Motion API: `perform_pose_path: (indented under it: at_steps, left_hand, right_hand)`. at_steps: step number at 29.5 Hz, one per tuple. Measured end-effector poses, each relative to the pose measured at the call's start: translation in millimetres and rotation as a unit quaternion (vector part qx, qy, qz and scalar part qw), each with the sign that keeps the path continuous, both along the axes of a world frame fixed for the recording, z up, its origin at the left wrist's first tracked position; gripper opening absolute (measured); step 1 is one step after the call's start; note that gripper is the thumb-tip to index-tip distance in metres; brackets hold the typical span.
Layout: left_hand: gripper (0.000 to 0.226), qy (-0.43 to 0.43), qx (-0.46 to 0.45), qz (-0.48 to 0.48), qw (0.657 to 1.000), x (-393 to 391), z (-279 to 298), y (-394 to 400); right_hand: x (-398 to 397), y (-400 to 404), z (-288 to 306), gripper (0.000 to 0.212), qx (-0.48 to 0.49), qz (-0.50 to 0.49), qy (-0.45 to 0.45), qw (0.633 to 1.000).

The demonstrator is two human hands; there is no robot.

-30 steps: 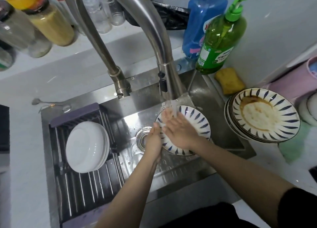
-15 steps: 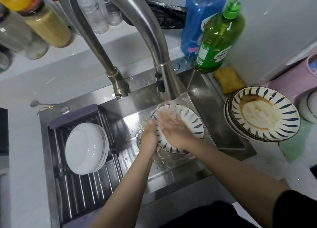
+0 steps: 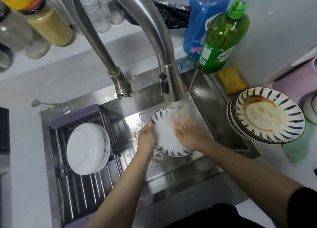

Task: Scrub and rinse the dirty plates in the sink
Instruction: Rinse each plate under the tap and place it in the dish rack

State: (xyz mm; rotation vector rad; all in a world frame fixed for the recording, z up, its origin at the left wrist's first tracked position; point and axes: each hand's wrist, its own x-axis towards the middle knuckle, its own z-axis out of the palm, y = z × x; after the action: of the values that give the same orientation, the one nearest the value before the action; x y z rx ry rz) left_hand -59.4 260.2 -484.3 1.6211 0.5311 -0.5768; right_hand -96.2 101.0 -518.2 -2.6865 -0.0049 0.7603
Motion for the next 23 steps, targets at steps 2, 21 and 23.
perform_pose_path:
  at_steps: [2,21,23]
  left_hand:
    - [0.052,-0.009,0.025,0.008,1.000,-2,-5,-5]
    - [0.045,0.054,0.000,-0.033,0.998,7,-10,-1]
    - [0.047,0.057,-0.006,-0.035,0.998,11,-7,3]
  right_hand:
    - [7,26,9,0.054,0.099,-0.019,0.019,0.995]
    - [6,55,26,0.051,0.176,0.029,-0.002,0.984]
    - [-7,46,39,0.047,0.235,0.068,0.029,0.969]
